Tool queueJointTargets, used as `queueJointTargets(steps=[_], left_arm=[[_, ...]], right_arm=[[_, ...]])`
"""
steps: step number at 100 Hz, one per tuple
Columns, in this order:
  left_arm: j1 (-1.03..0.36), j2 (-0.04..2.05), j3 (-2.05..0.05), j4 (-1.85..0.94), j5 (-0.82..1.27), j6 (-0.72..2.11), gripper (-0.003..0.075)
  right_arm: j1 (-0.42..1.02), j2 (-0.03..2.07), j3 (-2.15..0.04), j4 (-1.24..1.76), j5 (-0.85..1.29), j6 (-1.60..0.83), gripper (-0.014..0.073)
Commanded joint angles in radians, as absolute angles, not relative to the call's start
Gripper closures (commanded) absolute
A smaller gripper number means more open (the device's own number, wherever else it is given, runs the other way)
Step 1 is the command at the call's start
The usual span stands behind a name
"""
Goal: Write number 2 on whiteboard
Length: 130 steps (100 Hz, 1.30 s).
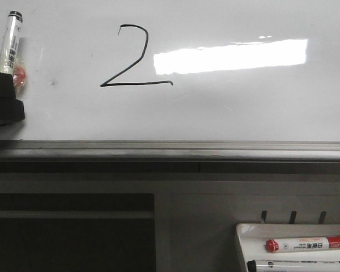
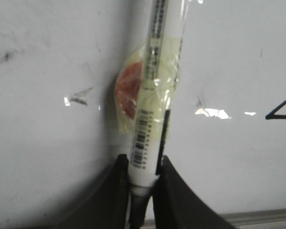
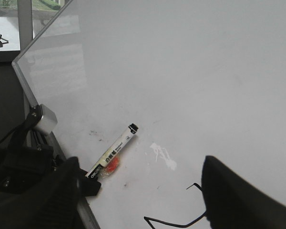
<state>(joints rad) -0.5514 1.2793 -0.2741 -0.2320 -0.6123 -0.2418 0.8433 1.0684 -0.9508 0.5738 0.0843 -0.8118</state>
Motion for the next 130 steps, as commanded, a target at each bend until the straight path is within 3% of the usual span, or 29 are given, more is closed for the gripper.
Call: queueJointTargets(steps=[1,81,88,106,130], left_arm=[[-0.548,1.283,-0.301,-0.195,-0.717,-0.274,0.0741],[-0.548,1.298,-0.301,-0.149,-0.752,-0.378,0.0736],[-0.548,1.298,-0.301,-0.147,-0.761,-0.378,0.0688],[-0.548,1.298,-0.301,-0.131,-0.797,-0.374,0.0381],[-0.548,1.298,-0.301,-0.128,-0.823,-0.368,0.0366]], right_arm=[[0.841,1.046,-0.987,0.575,0.031,-0.819,0.0125],[0.841,1.046,-0.987,0.575,0.037,-0.819,0.0125],[0.841,1.046,-0.987,0.575,0.037,-0.819,0.0125],[0.841,1.046,-0.987,0.575,0.037,-0.819,0.0125],[0.841,1.046,-0.987,0.575,0.037,-0.819,0.0125]])
